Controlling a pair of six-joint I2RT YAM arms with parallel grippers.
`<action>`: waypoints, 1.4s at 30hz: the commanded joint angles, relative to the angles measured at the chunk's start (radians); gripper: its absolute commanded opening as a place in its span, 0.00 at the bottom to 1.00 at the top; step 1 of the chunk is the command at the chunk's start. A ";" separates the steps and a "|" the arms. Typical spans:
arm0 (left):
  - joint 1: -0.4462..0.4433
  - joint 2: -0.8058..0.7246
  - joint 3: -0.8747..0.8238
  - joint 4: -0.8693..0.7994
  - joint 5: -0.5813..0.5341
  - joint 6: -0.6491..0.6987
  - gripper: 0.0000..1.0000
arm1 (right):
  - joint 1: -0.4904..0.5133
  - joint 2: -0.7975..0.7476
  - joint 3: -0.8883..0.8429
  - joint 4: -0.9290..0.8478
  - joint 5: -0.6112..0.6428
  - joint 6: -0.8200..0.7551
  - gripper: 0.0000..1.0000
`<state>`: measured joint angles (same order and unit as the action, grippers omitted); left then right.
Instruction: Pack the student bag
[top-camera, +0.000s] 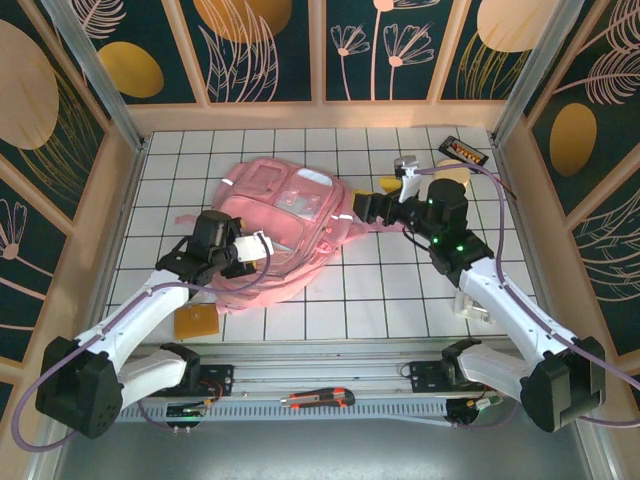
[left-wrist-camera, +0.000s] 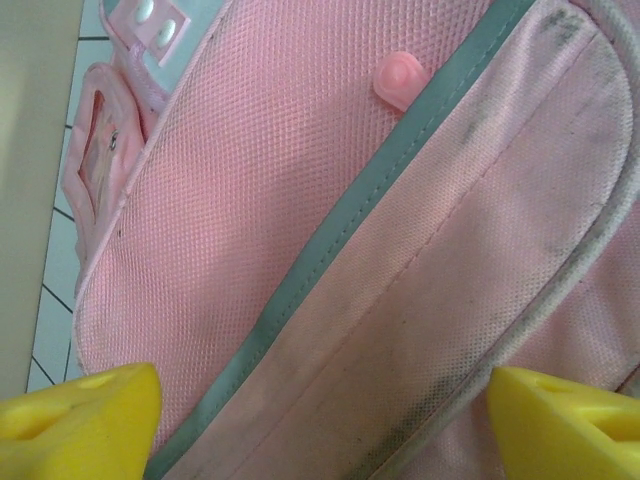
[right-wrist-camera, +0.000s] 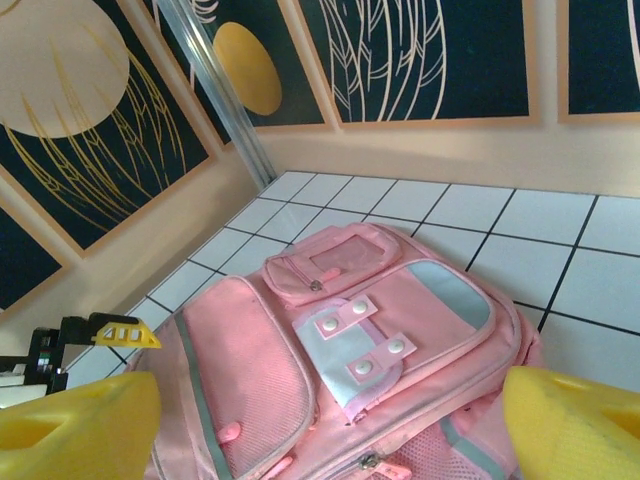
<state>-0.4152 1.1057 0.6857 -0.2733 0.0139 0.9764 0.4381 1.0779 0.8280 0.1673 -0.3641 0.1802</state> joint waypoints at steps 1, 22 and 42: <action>-0.012 -0.020 0.027 -0.025 -0.009 0.021 0.83 | -0.005 0.003 0.004 0.010 -0.001 -0.015 0.88; -0.030 -0.043 -0.053 -0.004 0.008 0.072 0.87 | 0.020 0.067 0.002 0.063 -0.022 0.027 0.84; -0.117 0.088 0.056 -0.051 0.065 -0.070 0.00 | 0.025 0.072 -0.024 0.060 -0.117 -0.248 0.67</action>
<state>-0.5240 1.2049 0.6846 -0.2859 0.0216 0.9794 0.4583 1.1515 0.8276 0.1875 -0.4217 0.0563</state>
